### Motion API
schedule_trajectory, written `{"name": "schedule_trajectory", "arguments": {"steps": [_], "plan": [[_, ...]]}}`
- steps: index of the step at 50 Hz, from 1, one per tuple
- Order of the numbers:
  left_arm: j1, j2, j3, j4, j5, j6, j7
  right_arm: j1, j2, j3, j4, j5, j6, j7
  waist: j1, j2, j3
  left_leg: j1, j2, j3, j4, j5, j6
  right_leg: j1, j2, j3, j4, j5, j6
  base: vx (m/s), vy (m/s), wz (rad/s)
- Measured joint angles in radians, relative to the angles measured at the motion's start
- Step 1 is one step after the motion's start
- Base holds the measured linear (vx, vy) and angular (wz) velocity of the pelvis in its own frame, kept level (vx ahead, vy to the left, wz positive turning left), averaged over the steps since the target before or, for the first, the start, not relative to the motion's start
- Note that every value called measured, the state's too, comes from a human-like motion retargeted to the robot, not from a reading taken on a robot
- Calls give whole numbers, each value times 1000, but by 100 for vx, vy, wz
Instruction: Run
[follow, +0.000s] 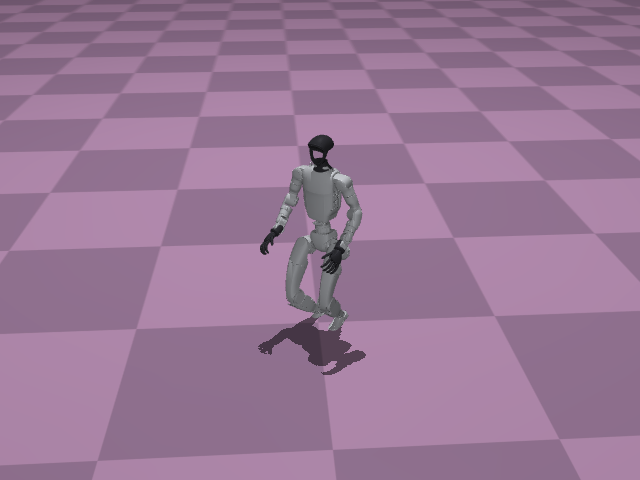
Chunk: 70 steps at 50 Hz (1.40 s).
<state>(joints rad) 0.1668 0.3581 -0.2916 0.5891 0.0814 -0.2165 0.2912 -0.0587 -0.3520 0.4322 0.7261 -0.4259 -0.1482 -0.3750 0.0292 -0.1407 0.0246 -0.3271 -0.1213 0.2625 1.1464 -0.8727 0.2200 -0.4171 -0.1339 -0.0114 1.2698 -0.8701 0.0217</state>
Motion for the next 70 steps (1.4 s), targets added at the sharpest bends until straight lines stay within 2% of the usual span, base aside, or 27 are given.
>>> {"name": "schedule_trajectory", "arguments": {"steps": [3,5,7,14,18,27,33,38,40,43,45,47,50,54,58,60,63,65,67,70], "plan": [[-18,3,10,11,-10,-13,-2,-17,8,11,28,1,-17,1,-33,6,-145,-192,18,-7,61,0,8,-188,8,-7,39,11,-7,-4,1,50],[-24,10,14,-5,-16,-12,-3,-11,3,15,19,5,-21,9,-46,9,-189,-237,18,-10,73,0,10,-244,5,-7,61,12,-10,0,0,0],[-34,19,16,-27,-19,-11,-3,-4,-5,17,1,9,-26,18,-61,3,-207,-243,5,-10,61,0,13,-273,-10,-3,86,11,-9,0,0,0],[-82,52,8,-90,-9,-29,30,15,-44,13,-94,28,-58,26,-139,-63,-193,-135,-106,6,-68,0,18,-314,-126,40,215,55,22,0,1,5],[-100,58,-6,-99,4,-35,44,21,-62,14,-140,32,-72,25,-162,-85,-178,-56,-145,11,-143,0,13,-347,-155,72,275,108,33,0,2,-11],[-145,41,-40,-43,33,-34,50,40,-58,15,-102,39,-77,29,-168,-112,-160,88,-192,6,-276,0,6,-398,-154,119,294,116,27,0,1,-7],[-151,21,-58,-5,39,-33,66,83,-37,2,-39,66,-73,19,-158,-112,-144,166,-191,-15,-295,4,-3,-379,-105,131,257,96,30,0,0,0],[-134,16,-68,-9,33,-38,79,135,-27,-12,-26,87,-76,-2,-139,-62,-134,168,-101,-41,-138,0,-30,-317,-15,86,227,77,6,0,0,0],[-123,20,-67,-24,34,-42,86,153,-25,-17,-29,90,-78,-16,-122,-14,-128,143,-13,-50,7,3,-48,-283,52,45,214,65,-20,0,0,0],[-107,29,-64,-56,35,-46,95,161,-24,-22,-38,94,-73,-42,-78,72,-114,77,163,-61,293,76,-68,-237,172,-16,189,33,-75,1,-2,-14],[-99,32,-64,-88,41,-43,98,142,-28,-22,-48,90,-67,-63,-40,116,-105,-16,281,-69,483,141,-57,-223,234,-45,165,12,-110,-7,-5,-9],[-89,40,-62,-121,51,-44,104,107,-35,-18,-60,79,-62,-82,-1,136,-103,-133,356,-78,617,145,-23,-213,269,-54,137,-3,-126,-9,-4,2],[-58,57,-51,-180,60,-49,105,35,-49,-16,-100,73,-63,-100,61,146,-114,-335,398,-89,688,94,15,-197,300,-48,77,-3,-122,-6,0,11],[34,92,-32,-258,46,-70,83,-29,-74,-26,-253,112,-84,-101,98,96,-134,-515,291,-53,502,58,4,-116,238,-16,37,7,-60,3,6,51],[129,128,-16,-317,26,-91,53,-55,-102,-36,-463,145,-126,-72,88,5,-148,-575,82,-11,169,111,-49,-6,90,6,39,84,41,6,7,89],[165,136,-12,-341,22,-94,38,-59,-111,-34,-562,152,-145,-48,73,-31,-158,-576,-11,-4,50,153,-63,27,22,11,80,165,91,2,7,76],[188,139,-19,-370,41,-97,30,-44,-111,-17,-660,151,-162,-8,41,-63,-161,-553,-99,-2,62,178,-32,33,-51,26,235,331,142,-3,5,42],[178,135,-30,-379,64,-99,39,-18,-100,0,-677,137,-165,8,16,-72,-156,-534,-129,-1,144,138,13,6,-100,25,388,412,139,-3,2,6],[103,138,-34,-372,98,-91,72,4,-88,7,-662,115,-153,25,-15,-82,-136,-478,-143,-8,178,65,42,-82,-140,40,524,428,102,-3,0,-10],[-56,133,-55,-356,132,-76,137,60,-81,16,-592,80,-142,30,-88,-97,-131,-379,-162,-21,150,0,42,-280,-192,64,648,324,21,-4,-2,-1]]}}
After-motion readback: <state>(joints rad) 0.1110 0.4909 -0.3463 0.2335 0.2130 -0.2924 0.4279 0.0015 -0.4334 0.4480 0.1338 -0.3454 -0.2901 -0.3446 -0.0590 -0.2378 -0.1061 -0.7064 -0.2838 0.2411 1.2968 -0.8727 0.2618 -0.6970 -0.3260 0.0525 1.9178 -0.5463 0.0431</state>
